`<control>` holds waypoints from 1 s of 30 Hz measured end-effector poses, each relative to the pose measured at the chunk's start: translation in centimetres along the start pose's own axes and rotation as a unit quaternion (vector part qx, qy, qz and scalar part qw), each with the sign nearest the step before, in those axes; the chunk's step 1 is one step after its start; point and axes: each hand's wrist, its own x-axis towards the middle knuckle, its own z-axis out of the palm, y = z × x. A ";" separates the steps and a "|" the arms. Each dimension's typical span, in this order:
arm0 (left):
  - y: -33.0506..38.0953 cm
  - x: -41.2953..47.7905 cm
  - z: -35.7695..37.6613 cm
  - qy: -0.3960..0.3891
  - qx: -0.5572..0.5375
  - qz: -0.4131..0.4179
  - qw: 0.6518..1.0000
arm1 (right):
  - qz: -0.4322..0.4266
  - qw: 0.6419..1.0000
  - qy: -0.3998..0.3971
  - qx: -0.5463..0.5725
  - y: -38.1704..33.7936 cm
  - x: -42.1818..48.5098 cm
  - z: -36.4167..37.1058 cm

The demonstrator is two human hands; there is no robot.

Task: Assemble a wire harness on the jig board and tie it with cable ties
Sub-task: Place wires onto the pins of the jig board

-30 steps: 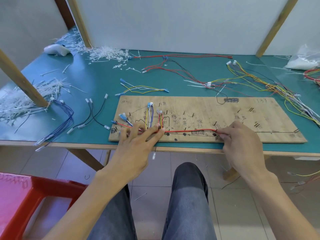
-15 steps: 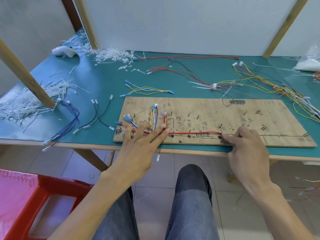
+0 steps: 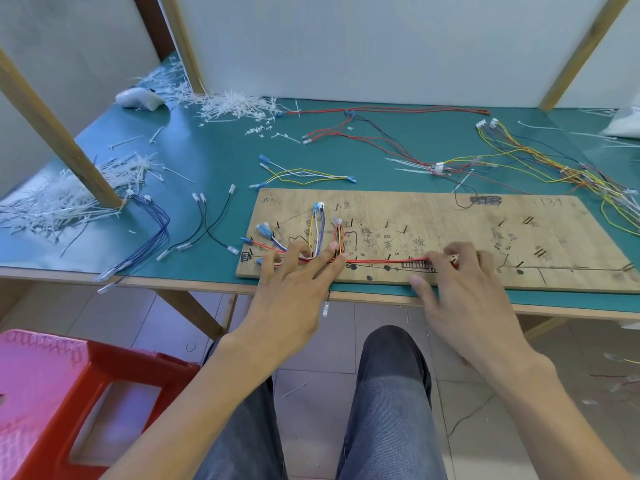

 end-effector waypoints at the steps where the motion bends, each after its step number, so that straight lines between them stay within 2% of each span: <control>1: -0.1 0.0 -0.1 0.001 -0.009 0.003 1.000 | 0.006 1.000 0.008 0.010 0.0 -0.2 0.3; 6: -1.3 1.9 -2.4 0.058 -0.105 -0.003 0.993 | -0.004 0.998 0.067 0.016 0.3 -1.3 1.6; 9: -2.3 4.5 -3.7 0.087 -0.104 0.009 0.991 | -0.013 0.997 0.074 0.008 0.4 -1.4 2.0; 13: -3.3 6.3 -3.4 0.040 -0.026 0.042 0.998 | -0.033 0.996 0.079 -0.020 0.5 -1.4 2.3; 20: -3.3 5.9 -2.8 0.018 0.070 0.055 0.996 | -0.019 0.998 0.066 -0.016 0.3 -1.5 2.5; 30: -3.1 4.9 -2.3 -0.021 0.063 0.077 0.995 | 0.005 0.994 0.079 0.080 1.1 -1.7 2.6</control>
